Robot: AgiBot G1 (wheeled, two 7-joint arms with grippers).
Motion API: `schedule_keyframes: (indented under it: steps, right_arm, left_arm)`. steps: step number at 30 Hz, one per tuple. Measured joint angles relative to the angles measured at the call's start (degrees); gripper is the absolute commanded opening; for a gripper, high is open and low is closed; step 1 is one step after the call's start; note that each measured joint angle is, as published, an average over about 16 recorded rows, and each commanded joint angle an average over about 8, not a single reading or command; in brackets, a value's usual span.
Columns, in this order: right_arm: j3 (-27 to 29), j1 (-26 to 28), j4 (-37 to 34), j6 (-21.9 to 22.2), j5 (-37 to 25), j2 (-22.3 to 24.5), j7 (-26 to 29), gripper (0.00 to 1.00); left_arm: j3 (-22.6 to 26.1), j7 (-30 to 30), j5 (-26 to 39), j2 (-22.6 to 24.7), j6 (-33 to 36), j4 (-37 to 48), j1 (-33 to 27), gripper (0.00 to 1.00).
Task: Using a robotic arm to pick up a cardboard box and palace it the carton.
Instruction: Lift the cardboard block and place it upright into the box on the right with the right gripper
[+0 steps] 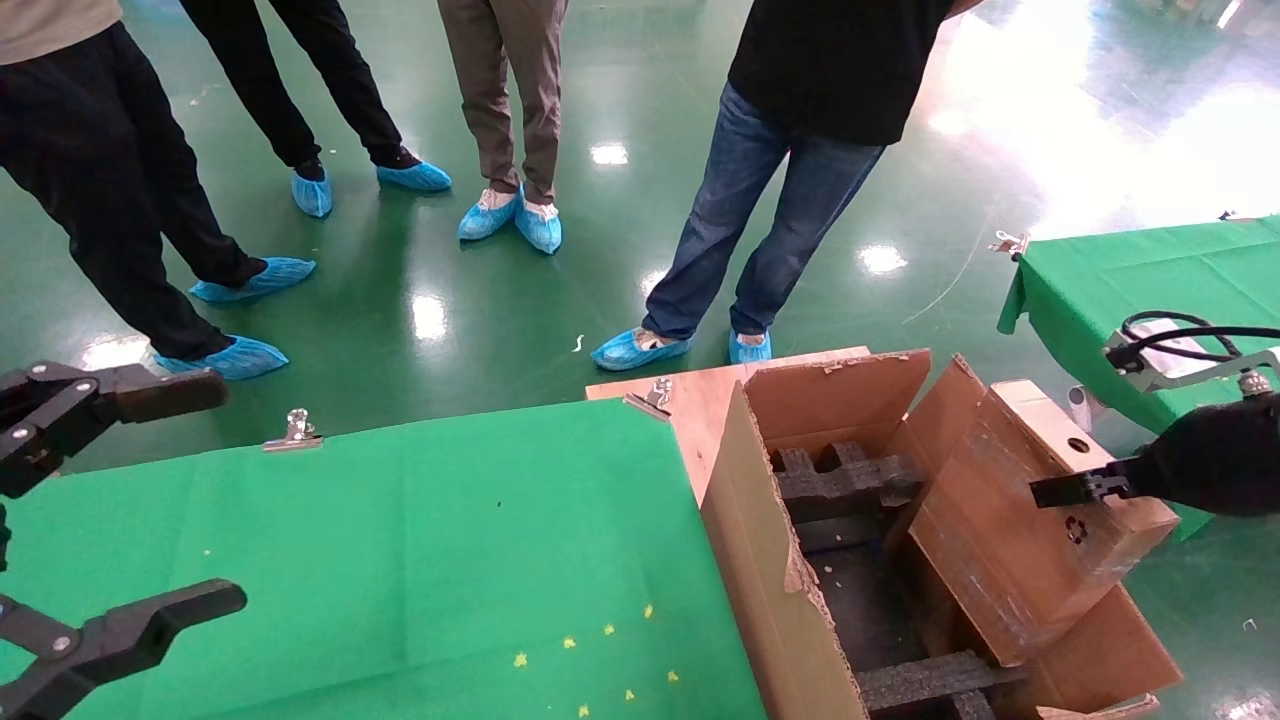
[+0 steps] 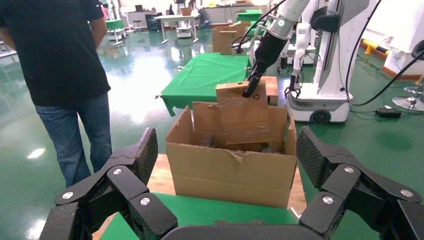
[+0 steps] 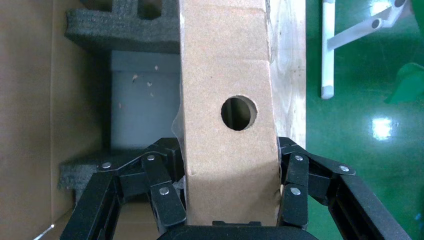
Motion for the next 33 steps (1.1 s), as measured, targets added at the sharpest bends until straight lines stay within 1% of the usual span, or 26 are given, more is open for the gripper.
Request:
schedule_keyframes:
  steps: [6,17,27,33]
  right_arm:
    - [-0.6,-1.0,-0.1,1.6,-1.7,-1.1,3.4,0.0]
    - [-2.2,-3.5,0.5,4.9,-7.2,-3.2,10.8,0.0]
    - [-3.4,-5.8,0.6,7.0,-10.0,-4.6,15.4,0.0]
    - [-4.3,-7.9,0.6,9.3,-11.2,-5.7,17.8,0.0]
  left_arm:
    - [0.0,0.0,0.0,0.0,0.0,0.0,0.0,1.0]
    - [0.0,0.0,0.0,0.0,0.0,0.0,0.0,1.0]
    - [0.0,0.0,0.0,0.0,0.0,0.0,0.0,1.0]
    - [0.0,0.0,0.0,0.0,0.0,0.0,0.0,1.0]
